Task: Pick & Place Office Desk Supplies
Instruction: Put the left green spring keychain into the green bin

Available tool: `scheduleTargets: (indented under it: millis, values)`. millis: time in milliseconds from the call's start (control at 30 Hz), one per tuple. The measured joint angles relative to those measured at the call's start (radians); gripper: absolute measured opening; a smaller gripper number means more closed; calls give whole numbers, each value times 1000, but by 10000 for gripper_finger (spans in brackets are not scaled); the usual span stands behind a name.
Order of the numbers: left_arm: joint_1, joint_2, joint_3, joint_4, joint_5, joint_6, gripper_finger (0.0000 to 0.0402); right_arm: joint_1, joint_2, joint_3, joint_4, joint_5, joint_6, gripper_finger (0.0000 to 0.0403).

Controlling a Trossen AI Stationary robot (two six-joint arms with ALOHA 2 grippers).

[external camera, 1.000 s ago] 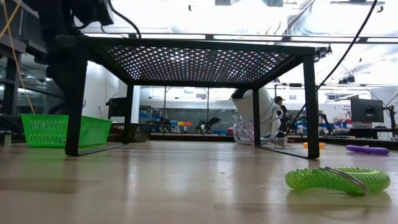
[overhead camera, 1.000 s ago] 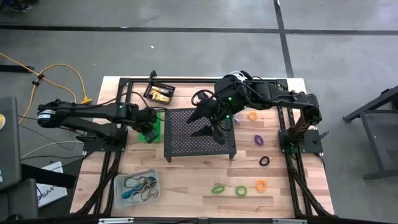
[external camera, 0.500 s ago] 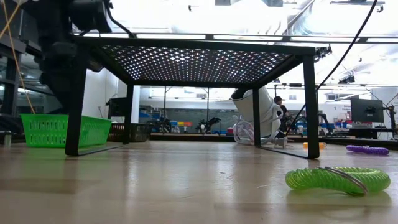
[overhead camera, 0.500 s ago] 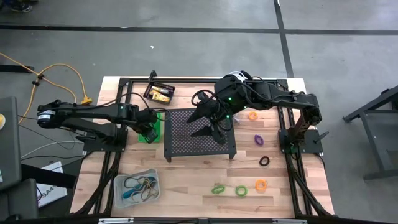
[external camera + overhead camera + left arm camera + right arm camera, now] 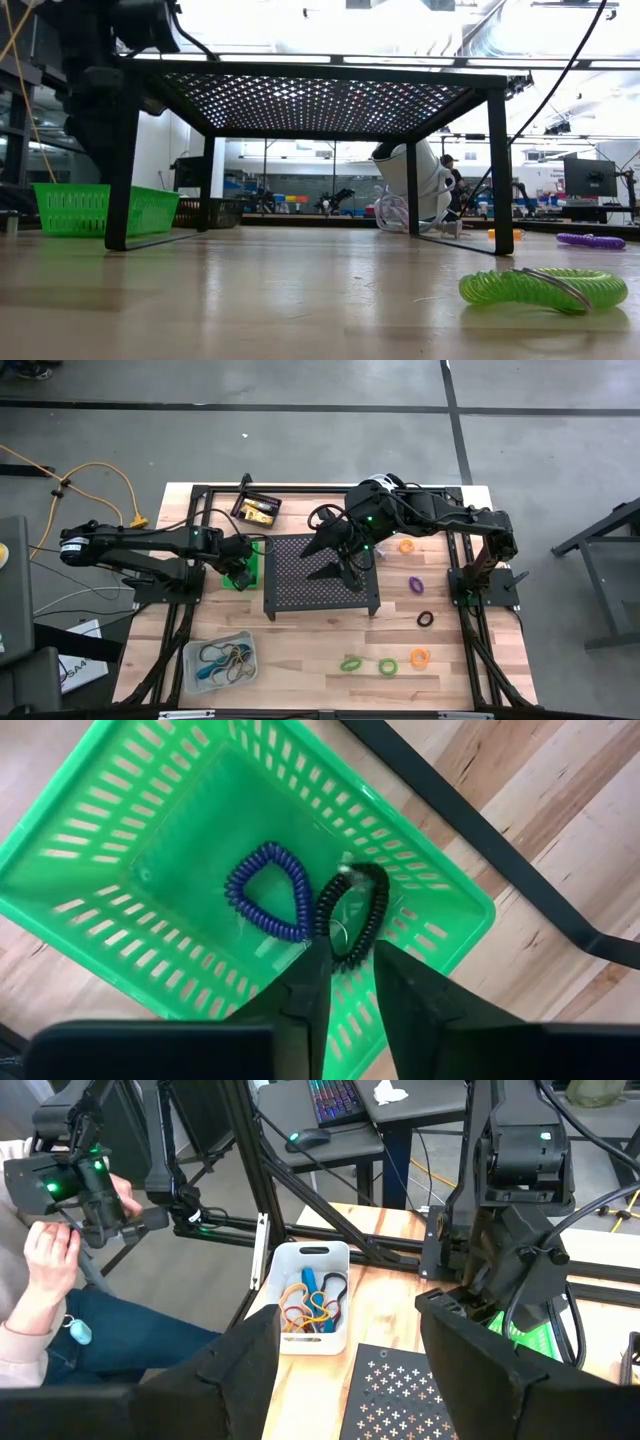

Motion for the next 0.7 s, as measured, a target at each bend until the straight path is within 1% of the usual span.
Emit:
scheduleTargets:
  millis: [167, 233, 400, 567, 700]
  values:
    - [0, 0, 0, 0, 1, -1, 79, 0, 0, 0, 0, 0, 0, 231]
    - [0, -10, 5, -3, 16, -1, 80, 0, 0, 0, 0, 0, 0, 231]
    - [3, -99, 62, 9, 58, 18, 80, 0, 0, 0, 0, 0, 0, 231]
    - [-78, -173, 80, 59, 65, 44, 80, 0, 0, 0, 0, 0, 0, 231]
    - [-168, -193, 80, 78, 17, 44, 80, 0, 0, 0, 0, 0, 0, 231]
